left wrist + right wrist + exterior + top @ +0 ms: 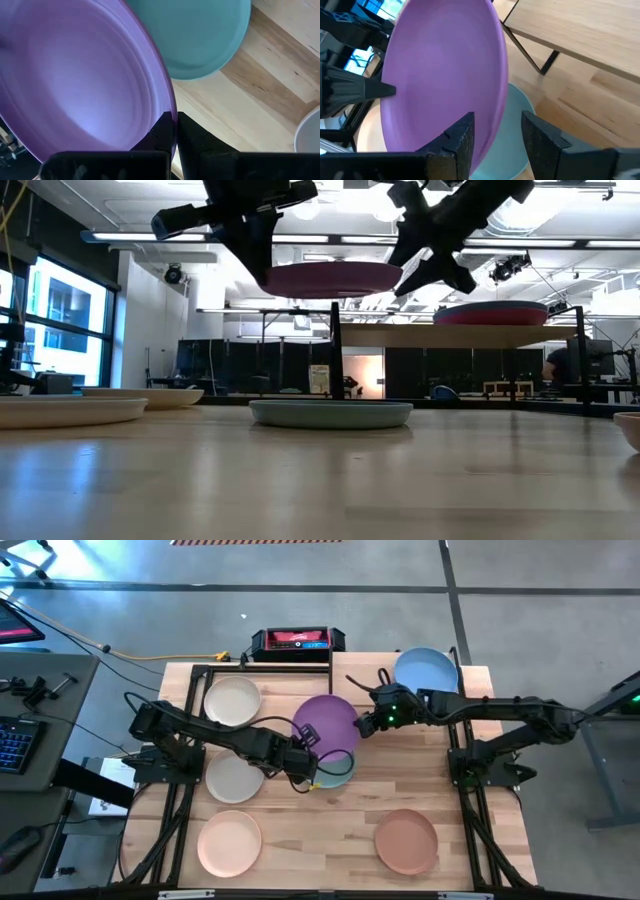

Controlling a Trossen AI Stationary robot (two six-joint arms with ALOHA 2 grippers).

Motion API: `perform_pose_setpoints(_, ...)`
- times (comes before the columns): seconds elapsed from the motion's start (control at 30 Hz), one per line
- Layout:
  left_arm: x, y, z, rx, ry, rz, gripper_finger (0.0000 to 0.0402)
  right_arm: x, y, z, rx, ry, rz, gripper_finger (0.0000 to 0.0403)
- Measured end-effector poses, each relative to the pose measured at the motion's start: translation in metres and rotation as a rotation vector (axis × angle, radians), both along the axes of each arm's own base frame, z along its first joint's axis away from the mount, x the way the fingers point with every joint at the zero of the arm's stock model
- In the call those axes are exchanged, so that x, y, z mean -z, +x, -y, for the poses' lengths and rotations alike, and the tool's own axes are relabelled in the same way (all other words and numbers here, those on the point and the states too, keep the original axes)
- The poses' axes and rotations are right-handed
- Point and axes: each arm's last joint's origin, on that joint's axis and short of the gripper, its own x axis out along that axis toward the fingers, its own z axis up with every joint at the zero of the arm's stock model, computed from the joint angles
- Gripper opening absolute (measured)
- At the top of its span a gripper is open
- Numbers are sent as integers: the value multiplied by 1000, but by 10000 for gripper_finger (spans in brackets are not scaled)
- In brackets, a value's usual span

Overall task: Place and stack plates onto a shelf
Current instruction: Stack the purple plate on top of the blue plate on the shelf

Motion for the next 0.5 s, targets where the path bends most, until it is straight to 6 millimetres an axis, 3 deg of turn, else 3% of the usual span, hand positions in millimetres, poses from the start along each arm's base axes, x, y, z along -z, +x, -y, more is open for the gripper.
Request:
perform_pose_setpoints(0.2, 0, 0, 0, -1, 2, 1, 1, 1, 2, 0, 2, 2, 3, 124)
perform_pose_setpoints(0.5, 0, 1, 0, -4, 7, 10, 1, 1, 2, 2, 15, -39, -3, 9)
